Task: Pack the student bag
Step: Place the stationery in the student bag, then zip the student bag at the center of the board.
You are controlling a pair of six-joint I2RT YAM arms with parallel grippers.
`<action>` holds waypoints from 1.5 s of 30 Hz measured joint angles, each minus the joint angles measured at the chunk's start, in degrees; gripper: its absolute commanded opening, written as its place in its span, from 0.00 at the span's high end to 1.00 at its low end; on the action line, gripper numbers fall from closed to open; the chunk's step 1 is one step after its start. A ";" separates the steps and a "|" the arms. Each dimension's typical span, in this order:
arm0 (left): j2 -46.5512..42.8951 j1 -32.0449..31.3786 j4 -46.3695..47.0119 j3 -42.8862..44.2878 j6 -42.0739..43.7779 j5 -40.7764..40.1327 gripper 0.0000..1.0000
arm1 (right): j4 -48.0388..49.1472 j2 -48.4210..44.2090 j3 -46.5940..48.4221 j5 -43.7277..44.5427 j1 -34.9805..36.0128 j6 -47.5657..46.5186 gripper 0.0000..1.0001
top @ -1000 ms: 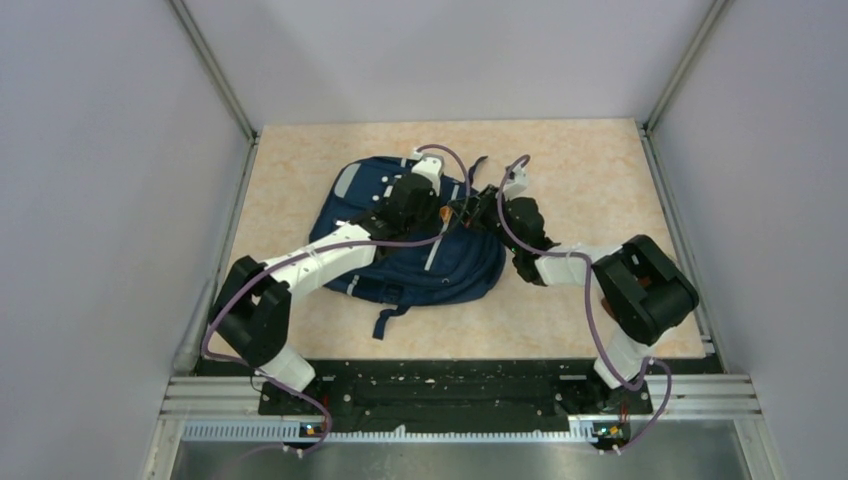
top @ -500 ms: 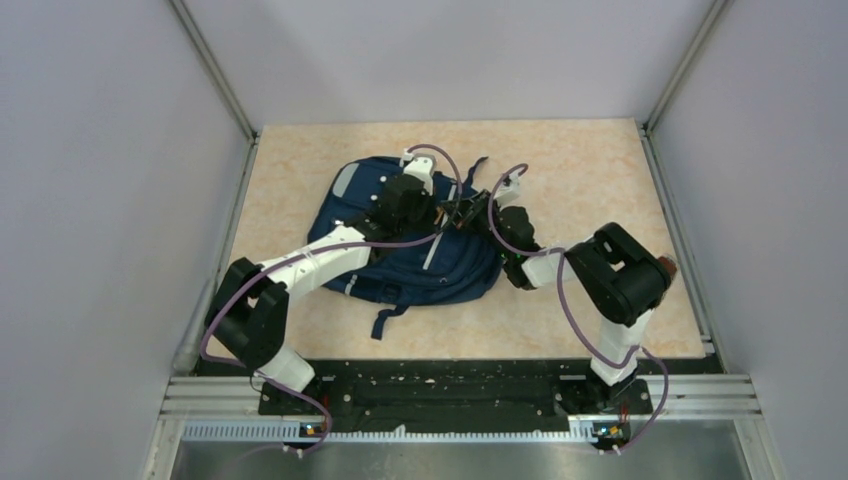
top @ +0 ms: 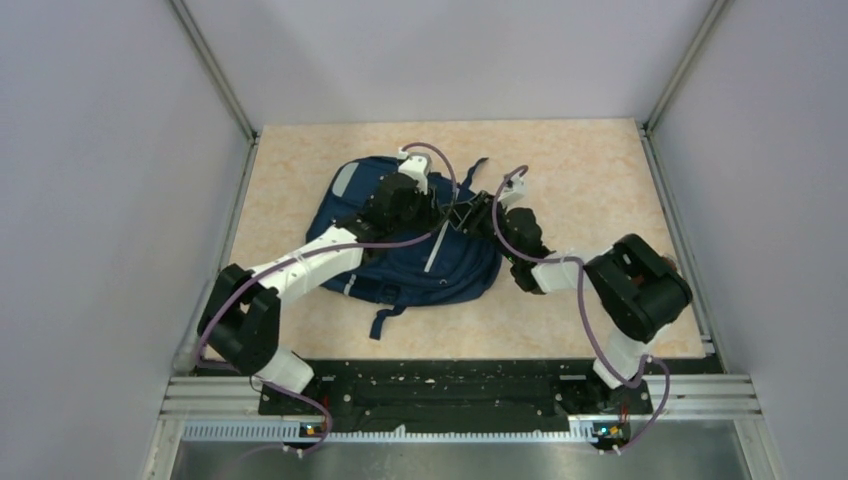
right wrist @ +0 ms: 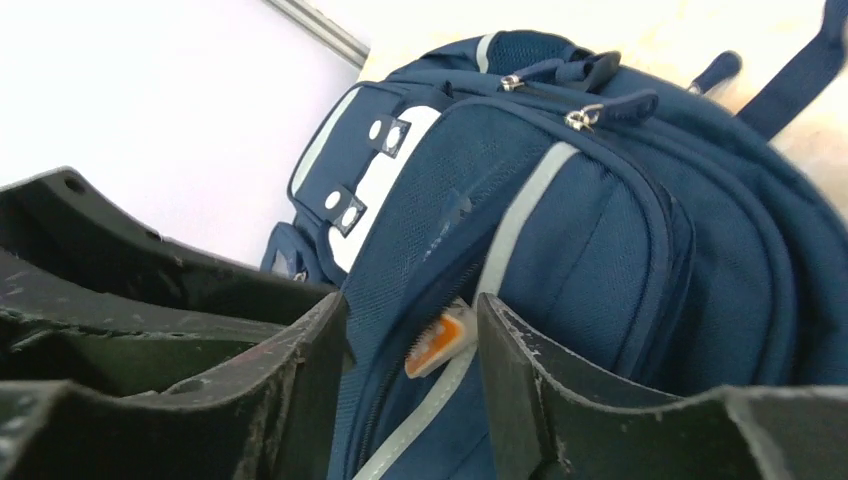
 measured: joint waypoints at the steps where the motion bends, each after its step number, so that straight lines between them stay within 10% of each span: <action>1: -0.76 0.02 -0.07 -0.20 0.63 0.22 0.46 | -1.66 -1.73 -0.33 0.61 0.00 -1.38 0.46; 13: -15.45 0.50 0.42 -7.56 1.27 -1.07 0.29 | -20.52 -17.44 -0.96 3.93 0.09 -17.22 0.42; 24: -30.62 7.26 -1.51 -28.87 -13.86 0.52 0.28 | -29.86 -11.47 2.95 -4.70 0.09 -23.32 0.58; 45: -36.37 12.17 1.55 -32.87 -20.15 7.85 0.32 | -32.76 -5.22 10.97 -7.32 -0.66 -21.90 0.54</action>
